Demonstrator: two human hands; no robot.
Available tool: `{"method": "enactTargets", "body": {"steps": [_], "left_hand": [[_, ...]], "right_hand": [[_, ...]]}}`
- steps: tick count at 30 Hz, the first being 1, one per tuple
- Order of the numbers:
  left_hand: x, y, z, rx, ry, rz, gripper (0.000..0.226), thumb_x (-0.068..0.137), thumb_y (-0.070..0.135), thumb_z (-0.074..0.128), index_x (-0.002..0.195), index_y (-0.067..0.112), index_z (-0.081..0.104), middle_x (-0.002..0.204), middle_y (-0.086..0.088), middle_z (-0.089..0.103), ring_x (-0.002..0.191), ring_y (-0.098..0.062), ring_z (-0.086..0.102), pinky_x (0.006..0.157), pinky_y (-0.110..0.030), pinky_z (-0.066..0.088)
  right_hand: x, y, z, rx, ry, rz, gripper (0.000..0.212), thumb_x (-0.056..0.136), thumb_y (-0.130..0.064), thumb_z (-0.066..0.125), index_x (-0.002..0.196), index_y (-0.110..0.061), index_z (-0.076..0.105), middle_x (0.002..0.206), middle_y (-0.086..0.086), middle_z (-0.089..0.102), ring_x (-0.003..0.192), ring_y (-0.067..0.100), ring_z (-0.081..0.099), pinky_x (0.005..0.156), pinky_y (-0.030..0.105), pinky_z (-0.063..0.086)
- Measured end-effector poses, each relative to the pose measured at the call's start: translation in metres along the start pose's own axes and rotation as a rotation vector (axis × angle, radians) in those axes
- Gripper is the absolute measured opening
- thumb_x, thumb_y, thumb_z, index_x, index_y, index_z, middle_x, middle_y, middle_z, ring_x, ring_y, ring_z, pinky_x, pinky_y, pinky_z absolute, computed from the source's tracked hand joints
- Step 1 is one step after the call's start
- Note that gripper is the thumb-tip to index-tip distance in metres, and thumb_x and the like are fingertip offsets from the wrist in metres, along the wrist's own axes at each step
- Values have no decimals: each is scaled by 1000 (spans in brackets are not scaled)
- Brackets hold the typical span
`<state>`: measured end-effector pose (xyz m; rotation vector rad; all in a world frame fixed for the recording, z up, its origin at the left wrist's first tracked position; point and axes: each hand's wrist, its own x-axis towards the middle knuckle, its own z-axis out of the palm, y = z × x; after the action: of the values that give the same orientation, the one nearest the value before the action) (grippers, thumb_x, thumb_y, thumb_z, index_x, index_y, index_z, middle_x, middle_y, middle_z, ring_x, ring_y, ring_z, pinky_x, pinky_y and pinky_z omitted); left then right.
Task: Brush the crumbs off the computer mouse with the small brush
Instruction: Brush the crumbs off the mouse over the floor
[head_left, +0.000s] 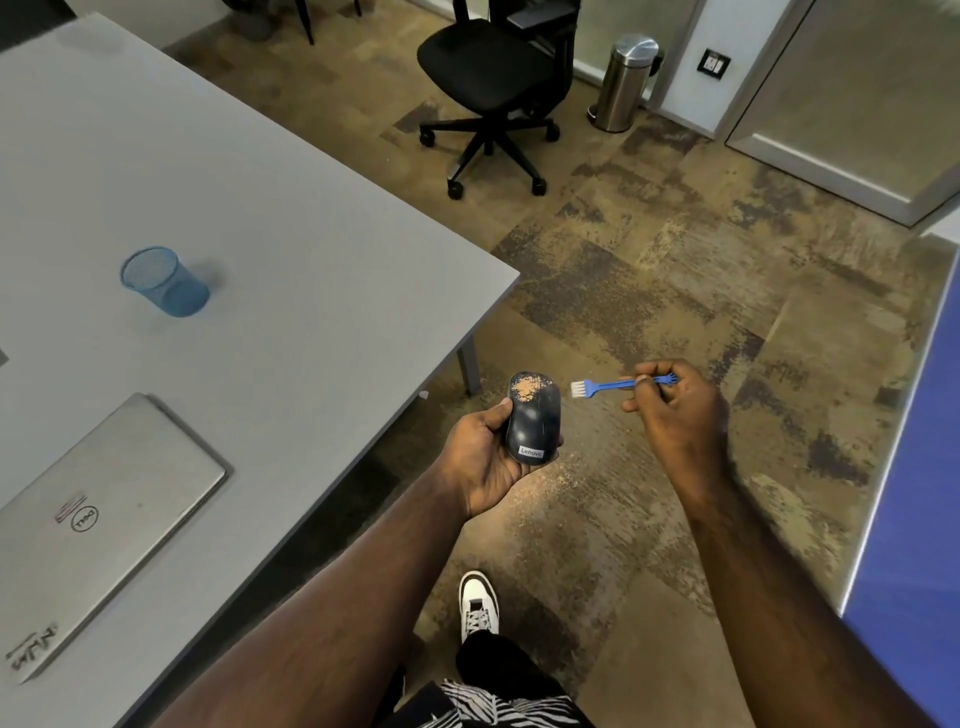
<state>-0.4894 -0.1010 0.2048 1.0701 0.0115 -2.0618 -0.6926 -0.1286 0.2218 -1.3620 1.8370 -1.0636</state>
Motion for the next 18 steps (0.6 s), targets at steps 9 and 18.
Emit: {"method": "enactTargets", "body": {"steps": [9, 18], "left_hand": [[1, 2, -1, 1, -2, 7, 44, 102, 28, 29, 134, 2, 44, 128, -25, 53, 98, -36, 60, 100, -44, 42], [3, -1, -1, 22, -5, 5, 45, 102, 28, 29, 135, 2, 45, 124, -24, 55, 98, -36, 59, 100, -45, 41]], "right_hand": [[2, -2, -5, 22, 8, -9, 14, 89, -20, 61, 88, -33, 65, 66, -2, 74, 47, -4, 63, 43, 12, 43], [6, -10, -5, -31, -3, -27, 15, 84, -26, 57, 84, -41, 61, 62, -9, 72, 47, -9, 60, 40, 6, 38]]}}
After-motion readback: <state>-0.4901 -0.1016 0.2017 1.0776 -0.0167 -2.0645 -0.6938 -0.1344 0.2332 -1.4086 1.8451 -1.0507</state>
